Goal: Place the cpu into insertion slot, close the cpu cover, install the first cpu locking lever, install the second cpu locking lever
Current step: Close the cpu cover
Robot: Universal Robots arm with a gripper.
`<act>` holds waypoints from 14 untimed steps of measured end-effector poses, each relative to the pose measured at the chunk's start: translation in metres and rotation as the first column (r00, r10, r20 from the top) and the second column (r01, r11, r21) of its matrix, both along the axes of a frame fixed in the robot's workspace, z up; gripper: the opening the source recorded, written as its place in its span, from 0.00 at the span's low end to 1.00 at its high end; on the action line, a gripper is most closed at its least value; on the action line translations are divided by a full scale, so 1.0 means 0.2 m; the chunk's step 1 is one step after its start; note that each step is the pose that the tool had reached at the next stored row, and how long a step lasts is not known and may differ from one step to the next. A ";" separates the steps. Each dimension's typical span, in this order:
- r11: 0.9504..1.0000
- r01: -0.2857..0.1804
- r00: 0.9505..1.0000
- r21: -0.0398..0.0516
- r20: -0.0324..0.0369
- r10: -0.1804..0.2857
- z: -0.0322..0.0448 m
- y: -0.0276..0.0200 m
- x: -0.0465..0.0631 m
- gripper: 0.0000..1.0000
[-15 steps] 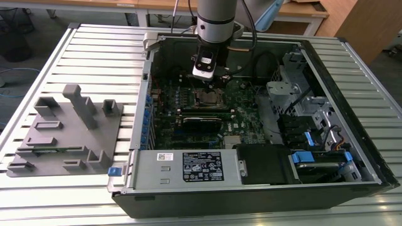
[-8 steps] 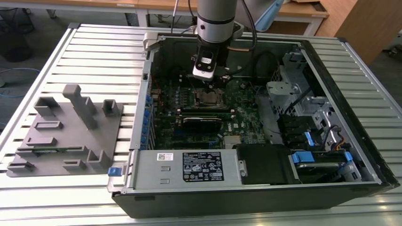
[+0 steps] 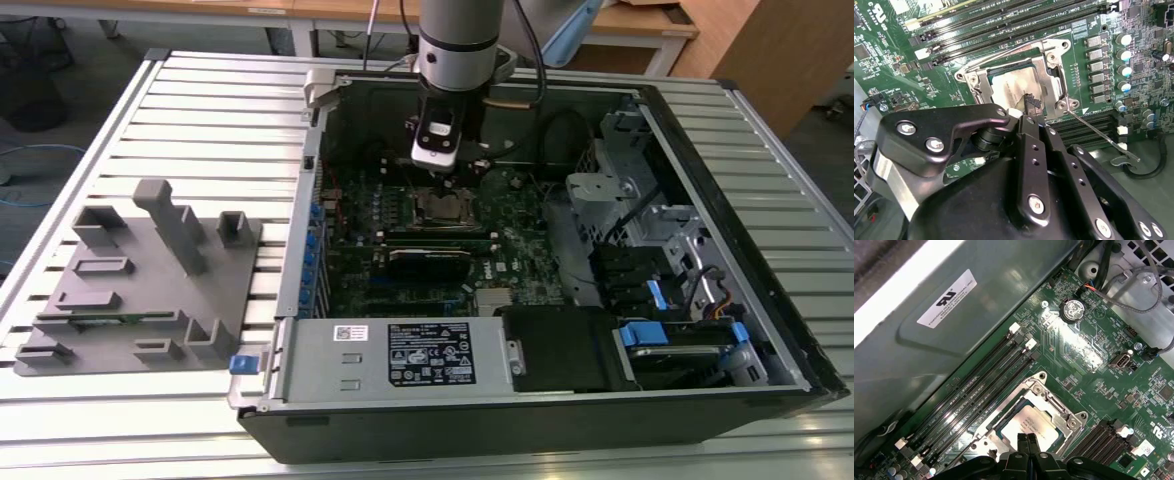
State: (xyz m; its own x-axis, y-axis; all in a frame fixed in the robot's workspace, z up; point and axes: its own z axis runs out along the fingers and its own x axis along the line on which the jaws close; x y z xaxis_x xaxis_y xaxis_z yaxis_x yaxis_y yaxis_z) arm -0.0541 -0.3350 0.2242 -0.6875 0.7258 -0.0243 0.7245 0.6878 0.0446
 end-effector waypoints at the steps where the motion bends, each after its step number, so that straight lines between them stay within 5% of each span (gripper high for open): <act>1: 1.000 -0.002 1.000 0.000 0.000 0.002 0.000 0.000 0.00 0.11; 14: 1.000 -0.002 1.000 0.000 0.000 0.002 0.000 0.000 0.00 0.11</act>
